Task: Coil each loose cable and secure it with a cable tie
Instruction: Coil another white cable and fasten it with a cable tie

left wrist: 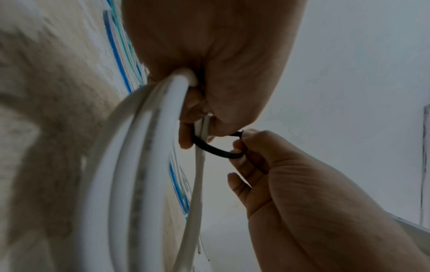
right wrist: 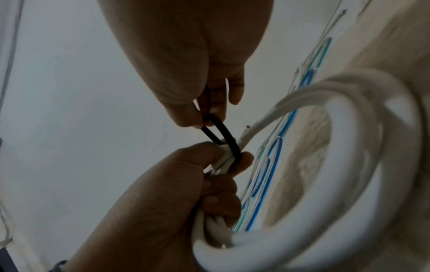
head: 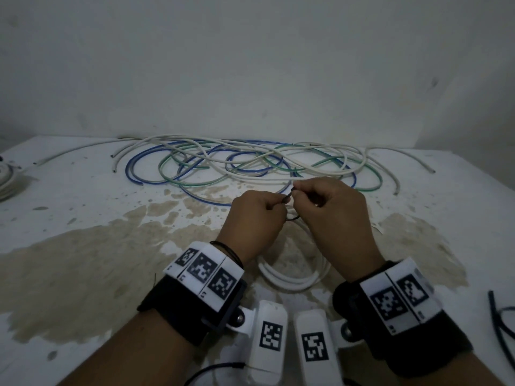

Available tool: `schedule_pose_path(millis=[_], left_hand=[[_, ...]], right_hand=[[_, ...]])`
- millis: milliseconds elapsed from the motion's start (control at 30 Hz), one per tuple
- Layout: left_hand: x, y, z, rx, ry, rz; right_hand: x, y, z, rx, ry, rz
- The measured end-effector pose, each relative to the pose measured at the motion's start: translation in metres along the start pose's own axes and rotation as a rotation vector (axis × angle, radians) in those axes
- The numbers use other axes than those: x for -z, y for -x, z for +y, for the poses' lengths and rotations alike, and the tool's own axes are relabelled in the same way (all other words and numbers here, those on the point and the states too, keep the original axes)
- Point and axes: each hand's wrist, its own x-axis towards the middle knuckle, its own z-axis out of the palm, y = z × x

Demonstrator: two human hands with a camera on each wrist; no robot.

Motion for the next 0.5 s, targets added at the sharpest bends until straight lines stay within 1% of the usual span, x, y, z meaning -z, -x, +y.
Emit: schedule_pose_path(millis=[167,300,400,500], left_hand=[[-0.0004,-0.0007,-0.0032,-0.049,-0.075,0.006],[-0.001,0.0005,-0.0007,-0.153,-0.109,0.013],[-0.0009,0.0034,0.0028,-0.242,-0.08,0.031],[-0.0015,0.0046,0.0049,-0.256,-0.021,0.037]], right_hand=[[0.0026,0.0004,0.0022,-0.079,-0.008,-0.098],[0.0038,-0.0006,0.0047,-0.225,-0.171,-0.142],[0.0046,-0.0009,0.0029,-0.313,-0.282,-0.165],[0.0068,-0.0016,-0.0016,-0.291,-0.297,-0.126]])
